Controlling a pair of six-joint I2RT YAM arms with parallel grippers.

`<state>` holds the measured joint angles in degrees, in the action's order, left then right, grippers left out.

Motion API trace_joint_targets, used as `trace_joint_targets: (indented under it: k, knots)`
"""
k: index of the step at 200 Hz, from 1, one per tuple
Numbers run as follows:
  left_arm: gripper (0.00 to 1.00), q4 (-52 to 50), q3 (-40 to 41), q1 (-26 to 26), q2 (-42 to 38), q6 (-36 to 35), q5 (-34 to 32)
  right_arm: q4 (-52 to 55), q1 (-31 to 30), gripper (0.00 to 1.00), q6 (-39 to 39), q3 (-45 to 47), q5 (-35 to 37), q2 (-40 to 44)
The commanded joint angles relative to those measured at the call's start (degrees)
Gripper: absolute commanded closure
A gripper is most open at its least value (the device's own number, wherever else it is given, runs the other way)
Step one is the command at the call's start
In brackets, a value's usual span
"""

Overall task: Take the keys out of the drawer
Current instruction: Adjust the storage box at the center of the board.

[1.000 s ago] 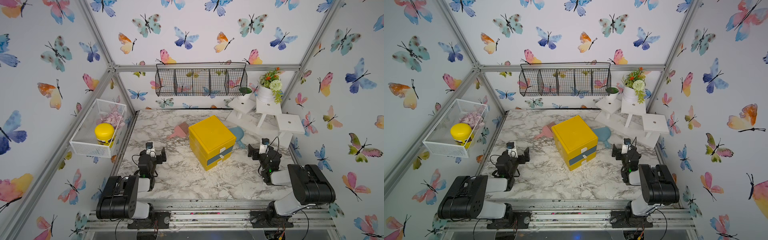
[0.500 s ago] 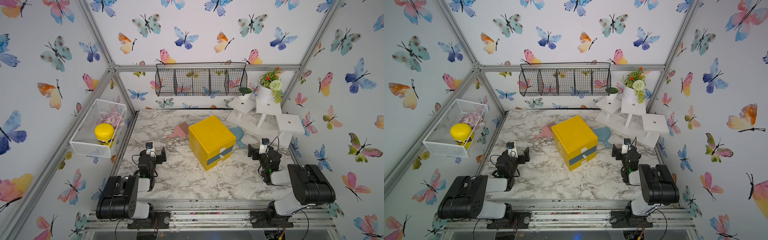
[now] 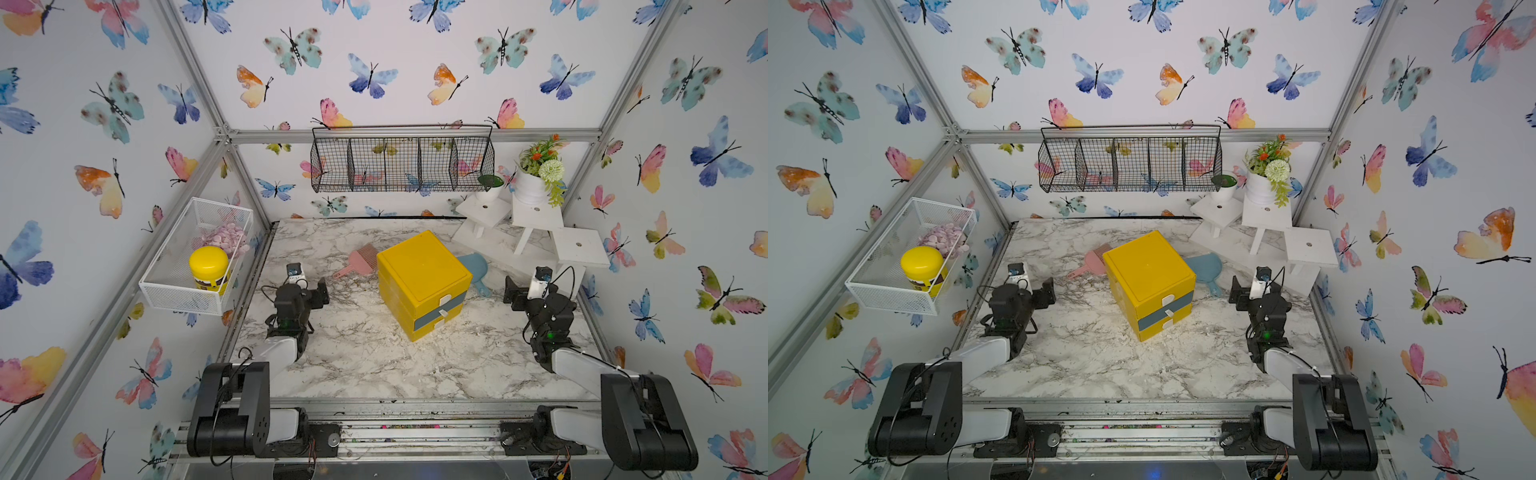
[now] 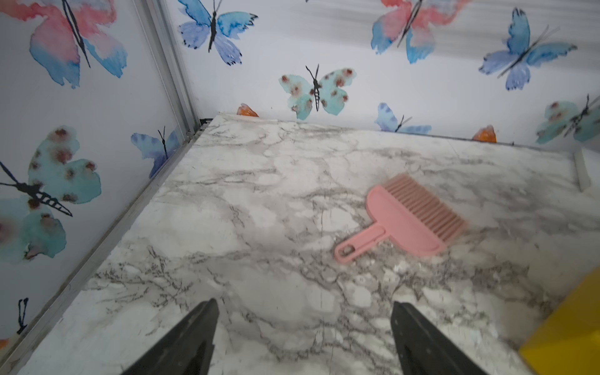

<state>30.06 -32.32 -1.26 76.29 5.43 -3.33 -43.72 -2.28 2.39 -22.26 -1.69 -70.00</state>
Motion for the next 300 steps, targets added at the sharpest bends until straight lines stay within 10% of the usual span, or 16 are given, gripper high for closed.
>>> trace_joint_targets:
  k: [1, 101, 187, 300]
  knots:
    - [0.16, -26.94, -9.53, -0.64, -1.76, 9.42, -0.89, 21.96, 0.04, 0.13, 4.26, -9.97, -7.86, 3.08]
    - [0.09, -34.05, -11.82, -28.27, -16.67, 17.24, 19.23, 61.21, -3.49, 0.18, 21.10, -41.76, -34.07, -3.20]
    - [0.07, -44.64, -24.77, -28.54, -11.78, 17.13, 25.57, 62.99, -11.87, 0.18, 22.79, -46.63, -36.19, -12.62]
    - [0.09, -55.39, -24.80, -28.55, -27.05, 22.30, 14.32, 71.25, -23.73, 0.19, 25.76, -52.77, -34.77, -12.93]
